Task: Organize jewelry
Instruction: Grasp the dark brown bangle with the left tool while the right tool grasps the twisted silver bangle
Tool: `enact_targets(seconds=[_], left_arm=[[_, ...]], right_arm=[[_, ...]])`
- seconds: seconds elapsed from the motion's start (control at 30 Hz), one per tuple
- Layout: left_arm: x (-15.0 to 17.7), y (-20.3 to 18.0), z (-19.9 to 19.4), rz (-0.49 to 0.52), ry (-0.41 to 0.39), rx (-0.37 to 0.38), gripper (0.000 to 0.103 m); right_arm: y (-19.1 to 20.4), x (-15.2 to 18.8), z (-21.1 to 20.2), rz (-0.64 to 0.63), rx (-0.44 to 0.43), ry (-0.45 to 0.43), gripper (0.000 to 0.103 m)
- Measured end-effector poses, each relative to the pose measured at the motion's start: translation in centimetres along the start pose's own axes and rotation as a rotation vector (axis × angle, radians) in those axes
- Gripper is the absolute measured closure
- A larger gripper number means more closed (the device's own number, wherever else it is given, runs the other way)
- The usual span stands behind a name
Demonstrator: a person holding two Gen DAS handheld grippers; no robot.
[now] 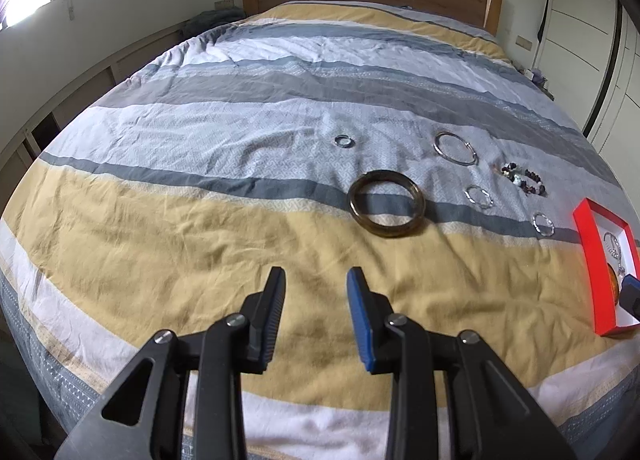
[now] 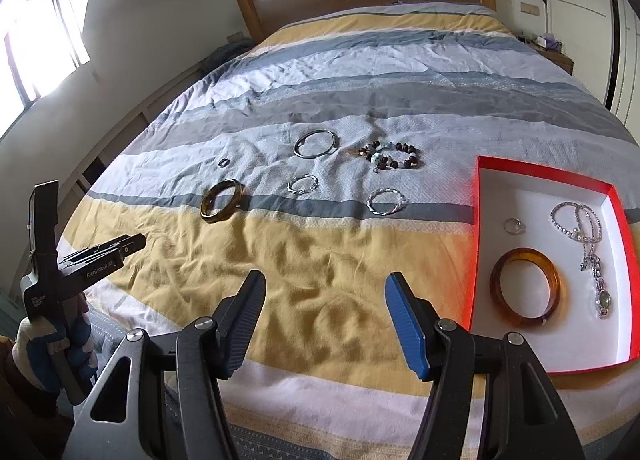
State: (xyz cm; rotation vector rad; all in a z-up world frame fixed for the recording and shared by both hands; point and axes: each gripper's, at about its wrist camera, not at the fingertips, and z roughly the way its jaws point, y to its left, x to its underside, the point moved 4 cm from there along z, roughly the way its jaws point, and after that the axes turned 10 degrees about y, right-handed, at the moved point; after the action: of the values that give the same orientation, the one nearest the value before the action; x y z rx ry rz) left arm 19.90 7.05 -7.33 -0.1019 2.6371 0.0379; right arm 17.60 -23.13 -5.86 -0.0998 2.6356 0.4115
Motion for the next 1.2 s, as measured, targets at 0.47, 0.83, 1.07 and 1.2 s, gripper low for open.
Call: enact_targets(seconds=[0.47, 0.83, 1.07, 1.2], left_arm=[[-5.0, -1.2, 4.3, -0.001, -0.006, 0.007, 0.073], [-6.8, -1.7, 7.1, 0.005, 0.003, 0.015, 0.073], [-6.7, -2.2, 8.8, 0.014, 0.030, 0.019, 0.073], [-6.6, -2.5, 10.0, 0.027, 0.052, 0.017, 0.073]], right_arm=[[-2.3, -2.7, 3.3, 0.020, 0.005, 0.017, 0.045], [-5.0, -6.1, 4.6, 0.053, 0.029, -0.018, 0.046], [-4.9, -6.4, 5.9, 0.054, 0.018, -0.008, 0.046], [-3.8, -6.3, 7.1, 0.036, -0.005, 0.009, 0.047]])
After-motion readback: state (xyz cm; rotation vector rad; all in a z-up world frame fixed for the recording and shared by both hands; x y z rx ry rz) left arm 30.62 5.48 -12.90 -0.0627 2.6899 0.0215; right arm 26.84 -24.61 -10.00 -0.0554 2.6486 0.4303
